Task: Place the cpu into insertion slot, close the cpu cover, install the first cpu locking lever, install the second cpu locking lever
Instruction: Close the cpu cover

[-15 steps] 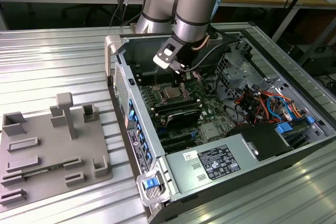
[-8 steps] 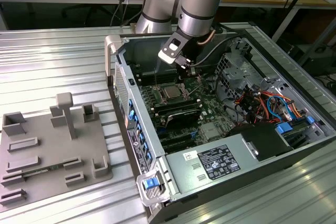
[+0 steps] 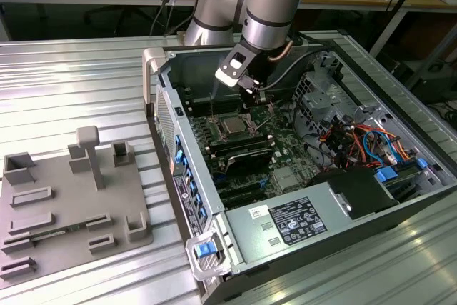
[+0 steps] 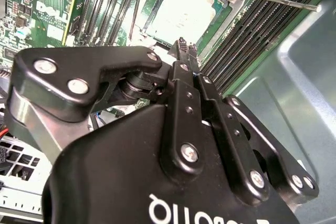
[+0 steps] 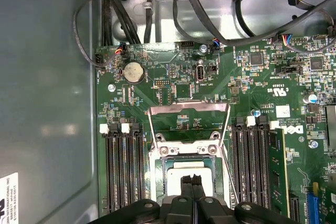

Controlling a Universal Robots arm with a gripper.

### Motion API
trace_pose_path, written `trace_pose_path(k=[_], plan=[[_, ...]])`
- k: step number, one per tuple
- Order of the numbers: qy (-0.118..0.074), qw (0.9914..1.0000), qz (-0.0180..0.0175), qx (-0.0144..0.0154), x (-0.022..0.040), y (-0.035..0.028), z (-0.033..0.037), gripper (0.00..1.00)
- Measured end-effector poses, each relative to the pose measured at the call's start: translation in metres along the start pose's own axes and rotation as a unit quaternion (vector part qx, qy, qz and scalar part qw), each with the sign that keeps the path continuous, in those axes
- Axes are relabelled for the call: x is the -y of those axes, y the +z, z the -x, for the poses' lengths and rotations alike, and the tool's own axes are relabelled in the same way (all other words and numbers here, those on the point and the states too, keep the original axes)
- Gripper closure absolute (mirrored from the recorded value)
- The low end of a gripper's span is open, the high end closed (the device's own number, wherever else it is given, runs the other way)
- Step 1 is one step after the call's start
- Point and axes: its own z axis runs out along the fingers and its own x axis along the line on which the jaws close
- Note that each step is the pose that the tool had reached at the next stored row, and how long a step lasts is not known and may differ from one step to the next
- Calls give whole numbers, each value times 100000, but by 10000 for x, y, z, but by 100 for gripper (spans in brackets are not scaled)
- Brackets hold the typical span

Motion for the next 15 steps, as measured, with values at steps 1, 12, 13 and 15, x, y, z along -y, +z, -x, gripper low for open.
trace_pose_path(k=[1,12,13,15], plan=[[-3,100000,1,1,0,0,0,89],[-37,100000,-22,1,-19,6,-5,89],[-39,100000,-18,-4,-32,11,-12,89],[-123,100000,-16,-10,-85,20,-32,89]])
